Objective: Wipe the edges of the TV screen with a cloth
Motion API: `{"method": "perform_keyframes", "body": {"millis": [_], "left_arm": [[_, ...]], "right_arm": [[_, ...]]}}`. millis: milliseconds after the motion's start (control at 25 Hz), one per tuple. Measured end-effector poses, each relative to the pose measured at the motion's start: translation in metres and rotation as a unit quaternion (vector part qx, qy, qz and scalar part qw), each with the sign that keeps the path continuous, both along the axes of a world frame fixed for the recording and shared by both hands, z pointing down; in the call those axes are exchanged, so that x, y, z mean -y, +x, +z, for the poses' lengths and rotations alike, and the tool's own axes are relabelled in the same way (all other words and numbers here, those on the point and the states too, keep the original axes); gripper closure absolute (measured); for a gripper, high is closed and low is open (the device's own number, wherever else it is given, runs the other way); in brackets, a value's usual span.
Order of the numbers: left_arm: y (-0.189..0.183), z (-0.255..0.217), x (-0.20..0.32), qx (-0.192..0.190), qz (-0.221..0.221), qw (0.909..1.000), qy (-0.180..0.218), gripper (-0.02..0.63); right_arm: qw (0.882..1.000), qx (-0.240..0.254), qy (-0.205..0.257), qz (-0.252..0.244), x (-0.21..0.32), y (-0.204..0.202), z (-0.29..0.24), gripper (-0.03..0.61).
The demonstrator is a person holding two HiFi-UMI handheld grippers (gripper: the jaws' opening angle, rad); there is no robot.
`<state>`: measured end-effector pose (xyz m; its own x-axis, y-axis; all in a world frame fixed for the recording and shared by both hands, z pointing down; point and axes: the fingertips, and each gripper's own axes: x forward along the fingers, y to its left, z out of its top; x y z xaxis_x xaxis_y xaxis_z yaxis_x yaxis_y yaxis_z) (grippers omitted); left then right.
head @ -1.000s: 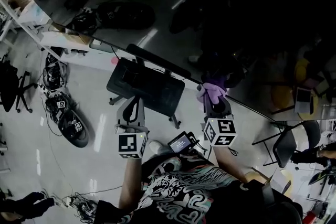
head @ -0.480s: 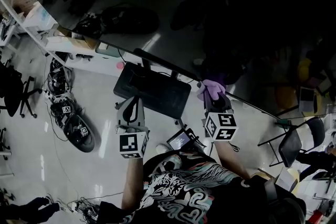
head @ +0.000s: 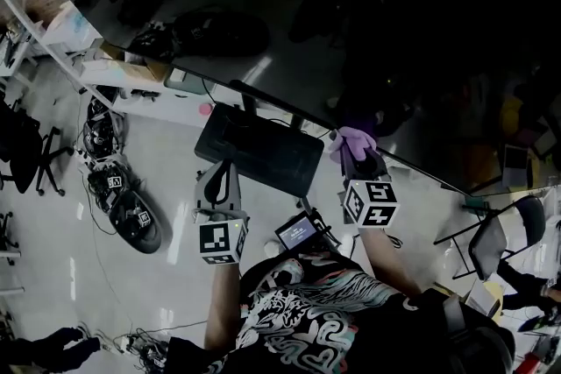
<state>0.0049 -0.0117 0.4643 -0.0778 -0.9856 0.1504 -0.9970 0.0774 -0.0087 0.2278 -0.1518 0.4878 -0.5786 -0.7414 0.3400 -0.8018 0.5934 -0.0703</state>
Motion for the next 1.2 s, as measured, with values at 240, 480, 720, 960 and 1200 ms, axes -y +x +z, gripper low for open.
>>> {"method": "perform_keyframes", "body": {"millis": [240,480,720,960,1200], "left_arm": [[-0.004,-0.004,-0.01,0.008,-0.011,0.9999,-0.003,0.581],[-0.013,-0.002,-0.016,0.006,-0.029,0.9995,-0.005,0.581],[-0.02,0.0,-0.019,0.008,-0.043,0.999,-0.002,0.581],[-0.036,-0.002,-0.02,0.01,-0.051,0.9986,-0.003,0.581],[-0.06,-0.002,-0.017,0.006,-0.061,0.9981,-0.003,0.581]], "right_arm": [[1.0,0.003,-0.005,-0.001,0.0,-0.006,-0.001,0.491],[1.0,0.003,-0.007,-0.008,0.001,-0.014,-0.001,0.491],[1.0,0.011,-0.01,-0.011,0.002,-0.023,0.002,0.491],[1.0,0.016,-0.014,-0.012,0.004,-0.039,0.0,0.491],[1.0,0.021,-0.011,-0.011,0.004,-0.055,-0.003,0.491]]}}
